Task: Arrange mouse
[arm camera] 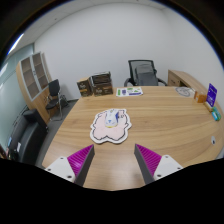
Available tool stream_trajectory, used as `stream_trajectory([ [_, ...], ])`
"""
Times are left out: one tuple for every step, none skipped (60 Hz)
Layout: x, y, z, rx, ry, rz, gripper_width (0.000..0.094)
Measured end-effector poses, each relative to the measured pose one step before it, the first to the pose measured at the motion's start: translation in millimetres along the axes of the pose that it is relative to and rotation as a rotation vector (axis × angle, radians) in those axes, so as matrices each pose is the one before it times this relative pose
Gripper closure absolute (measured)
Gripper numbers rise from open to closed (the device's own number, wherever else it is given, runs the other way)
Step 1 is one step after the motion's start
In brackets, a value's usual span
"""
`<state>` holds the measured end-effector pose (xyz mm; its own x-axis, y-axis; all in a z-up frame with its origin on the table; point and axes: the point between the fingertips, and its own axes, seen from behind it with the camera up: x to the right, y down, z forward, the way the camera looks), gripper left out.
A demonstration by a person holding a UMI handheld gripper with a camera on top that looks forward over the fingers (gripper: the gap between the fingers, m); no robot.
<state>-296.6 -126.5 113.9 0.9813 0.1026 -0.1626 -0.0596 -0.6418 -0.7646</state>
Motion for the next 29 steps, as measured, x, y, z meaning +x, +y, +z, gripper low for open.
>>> stream_trajectory([
  [0.79,4.22,-9.00,0.00307,-0.00494,-0.0035,0.0107],
  [1.00,4.56,-9.05,0.00106,-0.00451,-0.0032,0.0107],
  [0.92,4.87,-8.65,-0.00114,-0.00392,-0.0028,0.0106],
  [0.57,5.09,-8.50,-0.00268,-0.00439,-0.0018,0.0107],
  [0.41,5.31,-8.87,-0.00223,-0.00488,-0.0015,0.0107],
  [0.07,4.62,-7.97,-0.00022,-0.00543,-0.0007,0.0105],
  [-0.03,4.04,-8.37,0.00191,-0.00528,0.0002,0.0104],
  [0.26,3.37,-7.93,0.00350,-0.00551,0.0005,0.0105],
  [-0.29,3.92,-10.19,0.00449,-0.00551,0.0005,0.0105],
  [0.98,3.82,-5.97,0.00304,-0.00742,0.0007,0.0105],
  [-0.18,3.31,-6.88,0.00189,-0.00607,0.0018,0.0104],
  [0.12,3.16,-6.47,0.00101,-0.00570,0.0015,0.0104],
  [0.08,3.47,-5.99,0.00024,-0.00482,0.0012,0.0104],
  [0.54,3.17,-5.65,-0.00105,-0.00346,0.0006,0.0106],
  [0.63,3.03,-5.41,-0.00217,-0.00241,0.0003,0.0107],
  [0.69,3.09,-5.18,-0.00200,-0.00171,-0.0004,0.0107],
  [0.49,3.26,-6.37,0.00037,0.00029,-0.0017,0.0107],
  [1.25,1.40,-4.83,0.00405,-0.00039,-0.0024,0.0106],
  [1.30,0.64,-4.66,0.00556,-0.00023,-0.0029,0.0105],
  [1.38,0.07,-4.15,0.00628,0.00015,-0.0024,0.0104],
  [0.81,-0.01,-4.15,0.00581,-0.00032,-0.0015,0.0105],
  [1.58,0.11,-3.22,0.00481,-0.00093,-0.0015,0.0106],
  [0.65,-0.03,-3.63,0.00320,-0.00172,0.0003,0.0105],
  [0.52,-0.01,-2.62,0.00211,-0.00216,0.0005,0.0106],
  [0.52,0.20,-2.89,0.00214,-0.00247,0.0008,0.0107],
  [0.41,-0.08,-2.51,0.00258,-0.00176,0.0009,0.0107],
  [0.96,-0.03,-2.60,0.00236,-0.00032,0.0013,0.0105],
  [0.89,0.12,-2.35,0.00240,0.00055,0.0024,0.0107],
  [1.39,0.60,-2.40,0.00307,0.00115,0.0029,0.0107],
])
